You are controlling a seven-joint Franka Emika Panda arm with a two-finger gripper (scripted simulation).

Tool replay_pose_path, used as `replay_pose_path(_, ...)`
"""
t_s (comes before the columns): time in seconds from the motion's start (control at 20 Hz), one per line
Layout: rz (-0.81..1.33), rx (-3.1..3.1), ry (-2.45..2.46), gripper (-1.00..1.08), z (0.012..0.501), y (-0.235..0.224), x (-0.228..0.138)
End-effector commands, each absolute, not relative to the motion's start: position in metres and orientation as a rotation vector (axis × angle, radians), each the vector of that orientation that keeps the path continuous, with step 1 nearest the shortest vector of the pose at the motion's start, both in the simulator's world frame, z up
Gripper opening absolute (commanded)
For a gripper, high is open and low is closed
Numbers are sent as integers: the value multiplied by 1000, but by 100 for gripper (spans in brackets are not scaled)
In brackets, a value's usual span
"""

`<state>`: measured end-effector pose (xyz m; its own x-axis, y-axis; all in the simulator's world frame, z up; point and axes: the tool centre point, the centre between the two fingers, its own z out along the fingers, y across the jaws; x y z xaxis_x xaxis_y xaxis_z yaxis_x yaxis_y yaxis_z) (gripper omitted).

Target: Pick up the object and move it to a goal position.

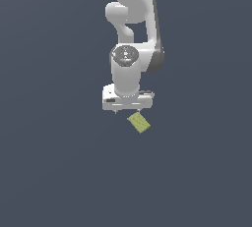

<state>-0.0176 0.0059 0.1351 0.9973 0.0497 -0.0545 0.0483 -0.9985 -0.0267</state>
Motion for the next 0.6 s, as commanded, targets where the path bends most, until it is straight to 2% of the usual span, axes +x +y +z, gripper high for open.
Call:
replay_pose_path(0.0,79,-3116,-163,100,127,11,-18)
replay_pose_path(0.55,29,-3057,-717,100,81,48,-25)
